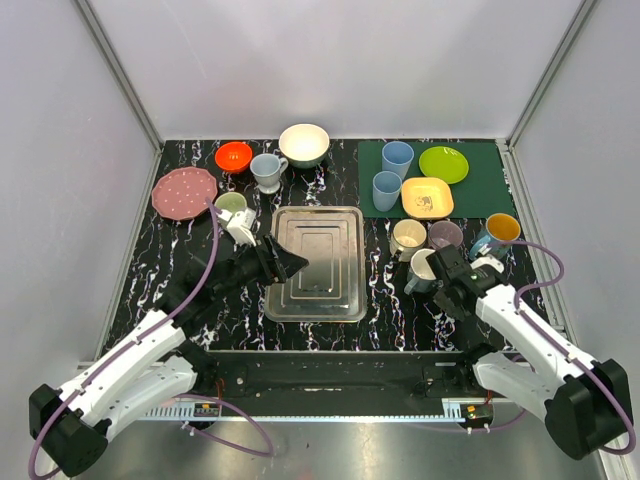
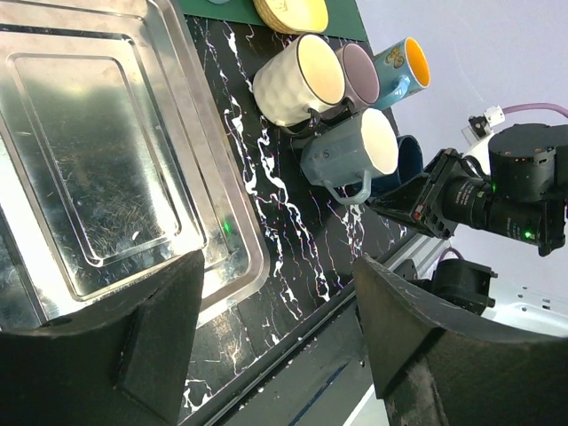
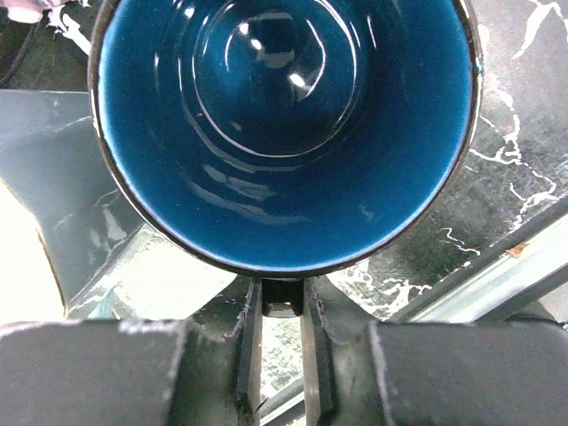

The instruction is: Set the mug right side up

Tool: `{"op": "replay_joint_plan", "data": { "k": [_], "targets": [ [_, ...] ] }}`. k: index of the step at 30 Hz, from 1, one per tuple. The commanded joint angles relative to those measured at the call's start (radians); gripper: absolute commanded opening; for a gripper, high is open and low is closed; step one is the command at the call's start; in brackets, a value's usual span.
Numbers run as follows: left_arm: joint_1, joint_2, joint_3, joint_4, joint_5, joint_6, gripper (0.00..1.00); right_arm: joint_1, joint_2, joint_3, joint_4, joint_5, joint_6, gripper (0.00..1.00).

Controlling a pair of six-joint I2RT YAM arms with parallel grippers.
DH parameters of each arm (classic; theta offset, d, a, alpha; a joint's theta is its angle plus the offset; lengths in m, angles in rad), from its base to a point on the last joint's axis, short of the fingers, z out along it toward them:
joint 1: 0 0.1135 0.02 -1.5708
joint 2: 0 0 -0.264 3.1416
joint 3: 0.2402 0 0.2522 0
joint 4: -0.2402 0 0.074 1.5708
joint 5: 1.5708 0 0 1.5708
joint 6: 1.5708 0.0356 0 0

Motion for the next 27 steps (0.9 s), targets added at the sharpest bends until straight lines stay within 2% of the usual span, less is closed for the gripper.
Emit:
{"op": "replay_joint_plan", "data": {
  "k": [1,4,5,16,22,27],
  "targets": [
    [0.005,0.003,-0.006,0.022,-0.015,-0.004,0.70,-0.016,0.005,0.019,0.072,0.013,-0.052,0.15],
    [0.005,0.003,-0.006,0.018,-0.018,-0.004,0.70,-0.023,0.001,0.015,0.084,0.007,-0.063,0.23],
    [0.005,0.003,-0.006,0.018,-0.018,-0.002,0.70,-0.022,0.001,0.015,0.086,0.001,-0.067,0.29],
    [0.005,0.012,-0.009,0.018,-0.012,-0.005,0.70,-0.025,-0.034,0.034,0.066,-0.033,-0.095,0.48],
    [0.005,0.013,0.019,-0.025,-0.027,0.021,0.70,-0.025,-0.123,0.220,-0.081,-0.077,-0.149,0.56],
    [0.005,0.009,0.031,-0.077,-0.073,0.062,0.72,-0.023,-0.190,0.450,-0.182,-0.120,-0.222,0.56]
  ]
}}
